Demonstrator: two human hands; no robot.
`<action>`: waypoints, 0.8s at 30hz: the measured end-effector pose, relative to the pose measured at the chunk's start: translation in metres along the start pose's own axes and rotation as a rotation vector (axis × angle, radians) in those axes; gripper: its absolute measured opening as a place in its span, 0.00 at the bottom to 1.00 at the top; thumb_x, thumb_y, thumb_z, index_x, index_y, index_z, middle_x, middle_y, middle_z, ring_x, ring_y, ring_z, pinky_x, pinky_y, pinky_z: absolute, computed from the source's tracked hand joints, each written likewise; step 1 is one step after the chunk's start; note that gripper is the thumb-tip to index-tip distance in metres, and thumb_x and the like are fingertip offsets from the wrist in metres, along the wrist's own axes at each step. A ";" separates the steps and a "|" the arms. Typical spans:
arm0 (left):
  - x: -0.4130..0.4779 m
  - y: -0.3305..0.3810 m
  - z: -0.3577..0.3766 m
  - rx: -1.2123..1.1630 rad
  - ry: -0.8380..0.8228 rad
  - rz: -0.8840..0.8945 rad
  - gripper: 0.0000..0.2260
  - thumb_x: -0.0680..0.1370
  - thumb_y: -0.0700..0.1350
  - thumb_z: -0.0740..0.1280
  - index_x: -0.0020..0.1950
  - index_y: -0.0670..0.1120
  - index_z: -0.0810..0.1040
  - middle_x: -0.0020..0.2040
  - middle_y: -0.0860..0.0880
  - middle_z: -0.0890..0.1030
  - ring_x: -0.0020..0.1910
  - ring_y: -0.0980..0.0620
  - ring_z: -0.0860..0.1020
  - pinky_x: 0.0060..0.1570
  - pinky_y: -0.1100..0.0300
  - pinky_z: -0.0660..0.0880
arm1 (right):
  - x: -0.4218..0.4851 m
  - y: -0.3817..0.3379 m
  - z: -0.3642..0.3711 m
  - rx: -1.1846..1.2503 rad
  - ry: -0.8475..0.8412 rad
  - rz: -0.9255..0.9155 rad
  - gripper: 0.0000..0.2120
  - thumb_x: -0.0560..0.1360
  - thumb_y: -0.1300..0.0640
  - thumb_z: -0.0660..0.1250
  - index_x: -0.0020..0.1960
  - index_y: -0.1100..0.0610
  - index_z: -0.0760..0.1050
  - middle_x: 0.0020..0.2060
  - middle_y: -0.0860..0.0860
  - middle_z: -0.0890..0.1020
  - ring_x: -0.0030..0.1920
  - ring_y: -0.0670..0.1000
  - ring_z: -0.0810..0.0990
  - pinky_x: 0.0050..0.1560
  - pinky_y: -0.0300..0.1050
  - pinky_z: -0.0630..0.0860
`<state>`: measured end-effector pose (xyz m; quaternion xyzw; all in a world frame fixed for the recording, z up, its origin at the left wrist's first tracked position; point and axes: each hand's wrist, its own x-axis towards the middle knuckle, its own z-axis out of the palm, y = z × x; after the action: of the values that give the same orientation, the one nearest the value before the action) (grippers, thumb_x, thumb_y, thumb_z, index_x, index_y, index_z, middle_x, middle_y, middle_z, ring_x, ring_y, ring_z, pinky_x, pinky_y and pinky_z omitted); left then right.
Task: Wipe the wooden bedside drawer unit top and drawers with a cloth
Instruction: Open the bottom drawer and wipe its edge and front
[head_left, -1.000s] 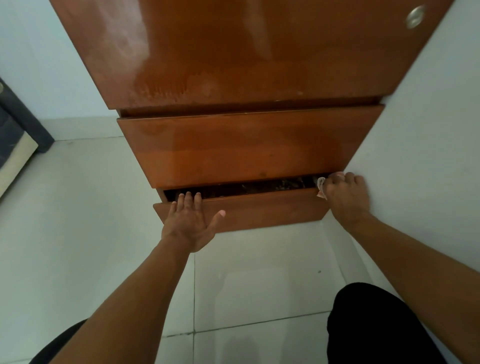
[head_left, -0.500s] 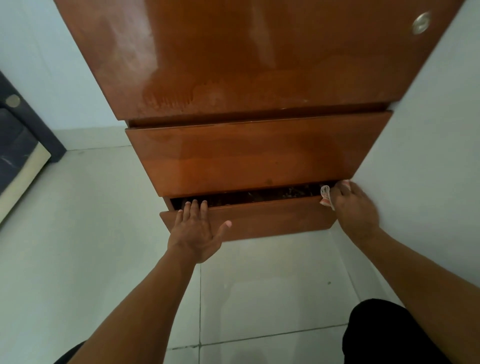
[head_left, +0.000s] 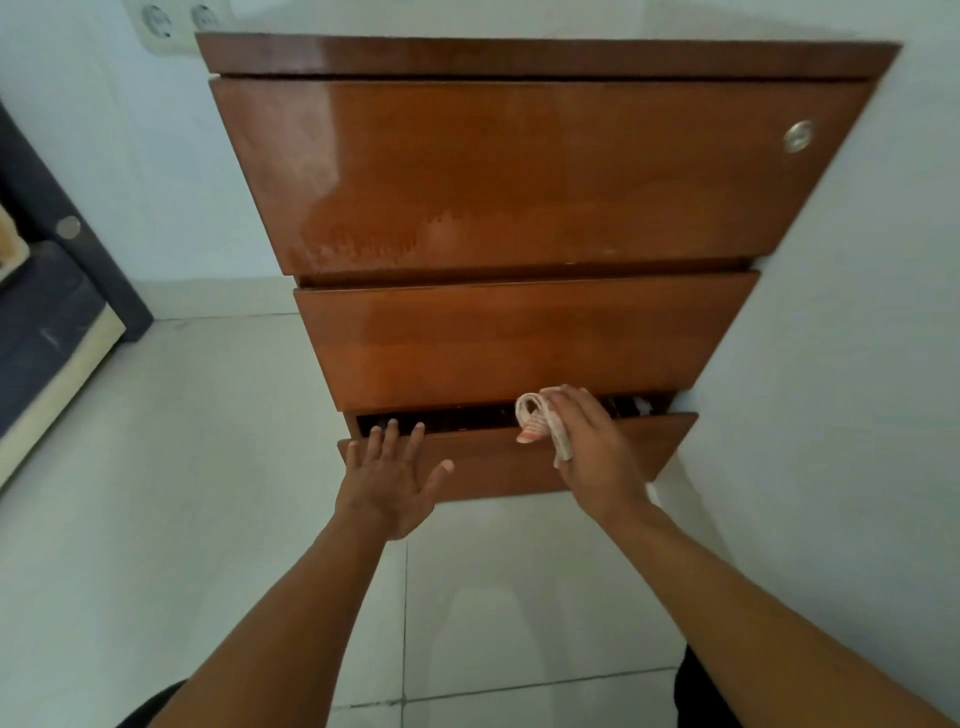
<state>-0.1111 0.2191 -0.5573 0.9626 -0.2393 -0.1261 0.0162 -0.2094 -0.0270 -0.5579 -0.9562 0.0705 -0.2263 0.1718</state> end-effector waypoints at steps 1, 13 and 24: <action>-0.002 -0.002 0.002 0.006 0.021 0.000 0.36 0.79 0.69 0.39 0.84 0.53 0.44 0.84 0.45 0.47 0.82 0.42 0.44 0.78 0.41 0.42 | 0.003 -0.008 0.007 -0.005 0.036 -0.055 0.36 0.66 0.73 0.71 0.73 0.59 0.73 0.71 0.54 0.75 0.75 0.56 0.71 0.78 0.53 0.65; 0.010 -0.013 0.069 -0.027 0.449 0.059 0.34 0.82 0.68 0.40 0.84 0.52 0.53 0.83 0.43 0.53 0.82 0.41 0.48 0.79 0.41 0.46 | 0.002 -0.026 0.107 -0.258 0.133 -0.083 0.24 0.76 0.49 0.65 0.70 0.57 0.74 0.62 0.56 0.80 0.66 0.59 0.76 0.74 0.60 0.64; 0.007 -0.012 0.064 -0.018 0.454 0.075 0.38 0.78 0.69 0.37 0.83 0.52 0.54 0.83 0.41 0.56 0.82 0.38 0.51 0.79 0.42 0.51 | -0.013 0.028 0.078 -0.389 0.197 -0.069 0.22 0.77 0.49 0.59 0.68 0.56 0.73 0.61 0.57 0.79 0.65 0.60 0.75 0.72 0.59 0.67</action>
<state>-0.1156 0.2278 -0.6222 0.9565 -0.2641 0.0923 0.0829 -0.1869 -0.0274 -0.6389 -0.9464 0.0966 -0.3067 -0.0317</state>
